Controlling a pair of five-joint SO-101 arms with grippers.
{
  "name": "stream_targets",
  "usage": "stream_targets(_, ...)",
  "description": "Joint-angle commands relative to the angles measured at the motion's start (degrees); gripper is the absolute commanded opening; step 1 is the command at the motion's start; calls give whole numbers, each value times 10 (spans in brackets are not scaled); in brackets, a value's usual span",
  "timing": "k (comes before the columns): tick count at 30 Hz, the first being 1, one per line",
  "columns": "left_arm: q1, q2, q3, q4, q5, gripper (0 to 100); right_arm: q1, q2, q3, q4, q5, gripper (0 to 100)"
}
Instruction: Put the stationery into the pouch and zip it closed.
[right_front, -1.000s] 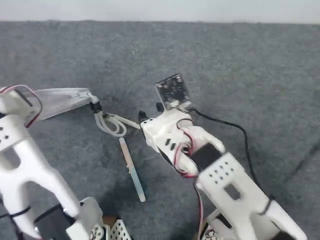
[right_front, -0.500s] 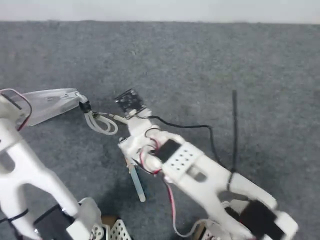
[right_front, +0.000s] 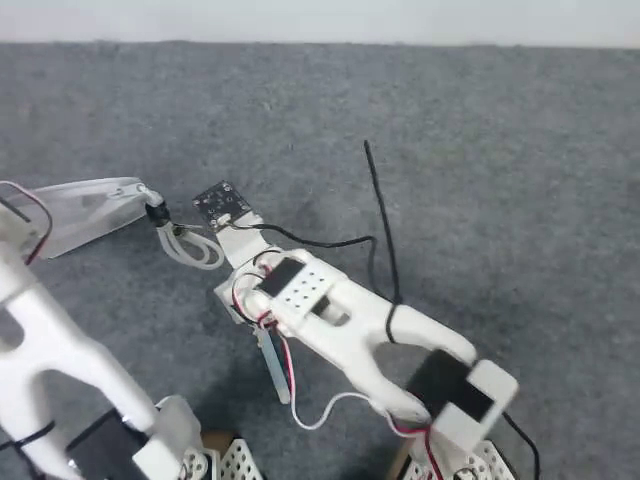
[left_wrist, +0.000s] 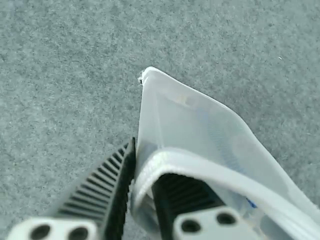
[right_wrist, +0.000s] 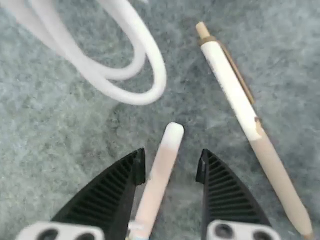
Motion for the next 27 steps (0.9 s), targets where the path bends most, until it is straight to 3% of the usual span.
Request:
stream_targets(1,-4,-29,-4,-24,8,9,-5,27,-76,28,-7,155)
stream_targets(15,-3,-28,-4,-27,8,9,-4,179,-235,167,-7,151)
stream_targets(20,-3,-27,-4,-27,8,9,-4,199,-265,196,-6,9)
stream_targets(27,-3,-27,-4,-27,8,9,-5,196,-268,235,-6,6)
